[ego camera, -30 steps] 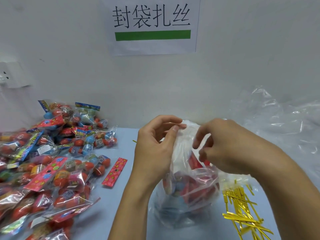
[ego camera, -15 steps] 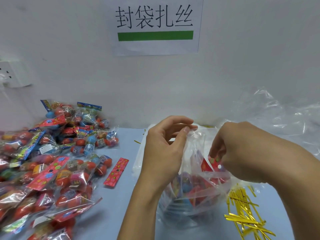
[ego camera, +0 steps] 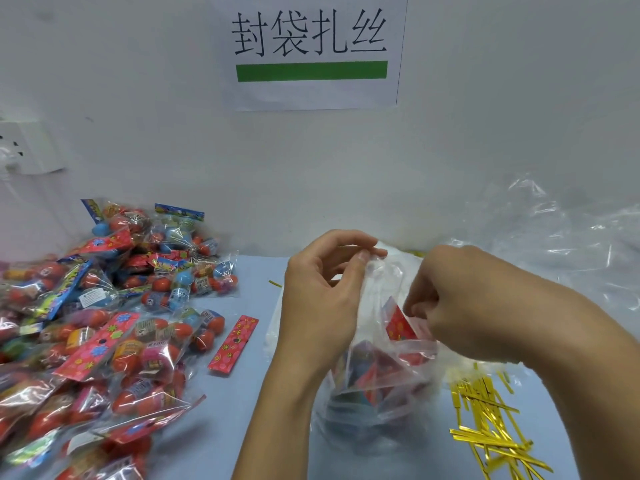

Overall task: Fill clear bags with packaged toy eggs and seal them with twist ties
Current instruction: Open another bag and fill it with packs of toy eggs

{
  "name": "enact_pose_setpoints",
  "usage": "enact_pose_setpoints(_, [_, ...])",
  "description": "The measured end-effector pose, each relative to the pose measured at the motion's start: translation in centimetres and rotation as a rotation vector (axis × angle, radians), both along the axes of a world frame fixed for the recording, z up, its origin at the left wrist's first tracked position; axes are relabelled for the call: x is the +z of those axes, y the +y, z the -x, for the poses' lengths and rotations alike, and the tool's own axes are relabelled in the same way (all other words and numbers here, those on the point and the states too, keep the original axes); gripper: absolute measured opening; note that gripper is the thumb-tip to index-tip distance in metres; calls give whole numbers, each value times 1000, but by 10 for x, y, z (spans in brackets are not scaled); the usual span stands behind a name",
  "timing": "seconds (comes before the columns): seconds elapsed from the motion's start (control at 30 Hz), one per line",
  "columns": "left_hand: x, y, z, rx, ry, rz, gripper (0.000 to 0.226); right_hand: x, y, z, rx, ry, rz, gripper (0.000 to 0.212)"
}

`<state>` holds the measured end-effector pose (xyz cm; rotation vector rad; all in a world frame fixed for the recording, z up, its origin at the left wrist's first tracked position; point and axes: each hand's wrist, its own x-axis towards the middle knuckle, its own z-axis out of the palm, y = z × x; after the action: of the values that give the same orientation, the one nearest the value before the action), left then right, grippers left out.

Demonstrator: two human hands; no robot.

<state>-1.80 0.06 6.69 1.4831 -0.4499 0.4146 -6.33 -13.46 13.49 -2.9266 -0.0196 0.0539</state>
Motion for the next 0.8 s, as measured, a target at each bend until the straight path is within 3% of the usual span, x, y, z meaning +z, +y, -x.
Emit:
enact_pose_setpoints(0.2, [-1, 7, -3, 33, 23, 29, 17, -7, 0, -2, 62, 8, -85, 19])
enact_pose_setpoints(0.3, [-2, 10, -5, 37, 29, 45, 18, -10, 7, -6, 87, -27, -99, 45])
enact_pose_setpoints(0.37, [-3, 11, -5, 41, 28, 43, 18, -15, 14, -8, 88, -24, -73, 52])
enact_pose_setpoints(0.5, [-3, 12, -5, 39, 34, 31, 19, -24, 20, -12, 68, 9, -42, 39])
enact_pose_setpoints(0.7, [-1, 11, -5, 18, 39, 36, 18, -37, 23, -20, -16, -190, -74, 32])
enact_pose_setpoints(0.8, [-3, 11, -6, 19, 37, 38, 20, -36, 23, -20, 1, -277, -114, 9])
